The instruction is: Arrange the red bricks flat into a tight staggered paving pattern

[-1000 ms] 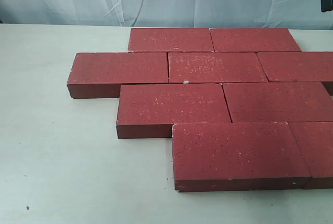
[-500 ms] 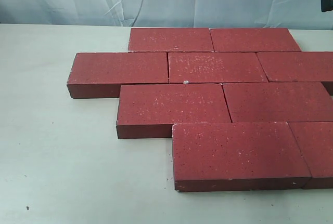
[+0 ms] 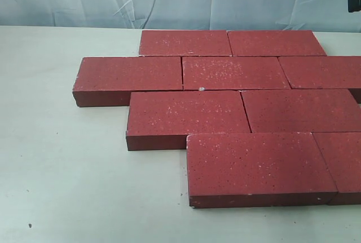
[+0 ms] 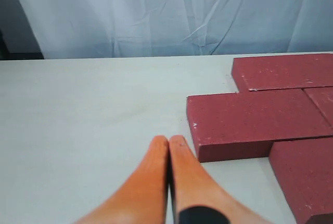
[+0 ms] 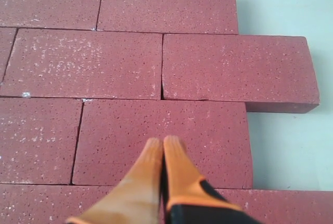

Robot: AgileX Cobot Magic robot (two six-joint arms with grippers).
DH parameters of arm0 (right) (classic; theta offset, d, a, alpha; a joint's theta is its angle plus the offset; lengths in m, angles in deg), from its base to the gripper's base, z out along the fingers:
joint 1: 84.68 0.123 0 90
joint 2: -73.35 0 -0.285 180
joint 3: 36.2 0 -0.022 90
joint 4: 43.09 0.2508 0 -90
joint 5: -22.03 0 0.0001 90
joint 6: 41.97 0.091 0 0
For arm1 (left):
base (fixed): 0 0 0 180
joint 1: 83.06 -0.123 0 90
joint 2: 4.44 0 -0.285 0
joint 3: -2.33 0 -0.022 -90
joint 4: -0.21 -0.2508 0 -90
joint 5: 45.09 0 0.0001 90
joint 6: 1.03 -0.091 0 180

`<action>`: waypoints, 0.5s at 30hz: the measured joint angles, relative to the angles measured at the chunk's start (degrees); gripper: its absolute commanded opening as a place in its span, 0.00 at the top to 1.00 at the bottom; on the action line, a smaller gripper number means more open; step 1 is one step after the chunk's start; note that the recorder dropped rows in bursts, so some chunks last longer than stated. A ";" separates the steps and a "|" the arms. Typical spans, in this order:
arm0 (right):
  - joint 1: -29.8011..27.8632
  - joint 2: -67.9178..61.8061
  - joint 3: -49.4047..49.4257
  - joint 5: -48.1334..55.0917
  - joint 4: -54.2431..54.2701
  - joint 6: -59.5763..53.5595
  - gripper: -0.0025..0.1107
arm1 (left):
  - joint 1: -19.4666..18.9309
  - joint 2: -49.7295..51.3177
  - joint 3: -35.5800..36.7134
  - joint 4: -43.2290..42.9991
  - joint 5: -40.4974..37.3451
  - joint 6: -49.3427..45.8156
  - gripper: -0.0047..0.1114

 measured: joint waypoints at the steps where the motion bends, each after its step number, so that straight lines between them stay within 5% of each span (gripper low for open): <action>1: 0.00 0.00 0.00 -0.04 0.00 0.00 0.98 | 0.00 -0.43 0.00 -2.39 0.00 1.87 0.96; 15: 0.00 0.04 0.00 -0.43 0.00 0.00 0.98 | 0.00 -2.97 0.00 -15.83 0.13 12.09 0.96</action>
